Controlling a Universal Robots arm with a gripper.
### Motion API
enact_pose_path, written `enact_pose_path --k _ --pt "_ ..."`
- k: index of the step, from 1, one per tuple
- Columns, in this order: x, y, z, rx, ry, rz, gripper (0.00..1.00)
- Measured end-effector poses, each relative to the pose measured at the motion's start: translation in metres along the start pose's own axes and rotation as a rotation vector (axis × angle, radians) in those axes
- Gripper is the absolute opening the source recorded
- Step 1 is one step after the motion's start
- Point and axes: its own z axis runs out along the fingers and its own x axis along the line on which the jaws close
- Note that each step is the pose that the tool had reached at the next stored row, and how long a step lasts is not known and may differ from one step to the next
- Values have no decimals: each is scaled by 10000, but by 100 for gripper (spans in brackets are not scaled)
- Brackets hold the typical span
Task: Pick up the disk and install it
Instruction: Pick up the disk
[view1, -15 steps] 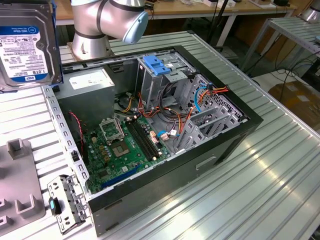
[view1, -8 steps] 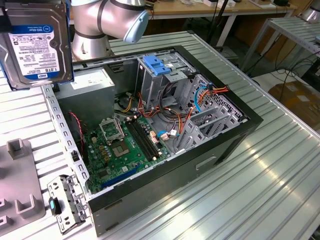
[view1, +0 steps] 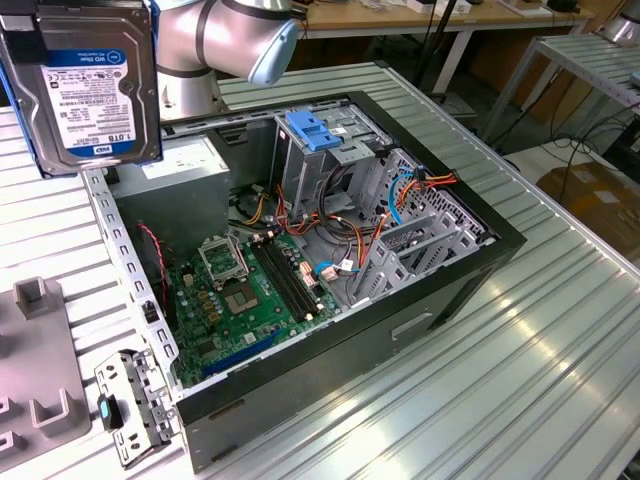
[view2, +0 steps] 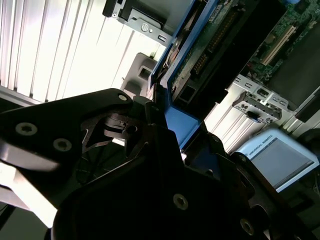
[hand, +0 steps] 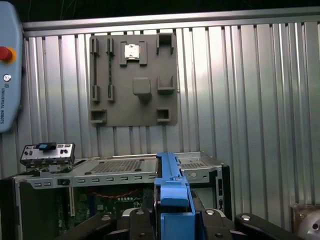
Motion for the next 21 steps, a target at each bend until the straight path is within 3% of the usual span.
enact_pose_path --k 21 --pt "-11 -379 -4 0 4 0 37"
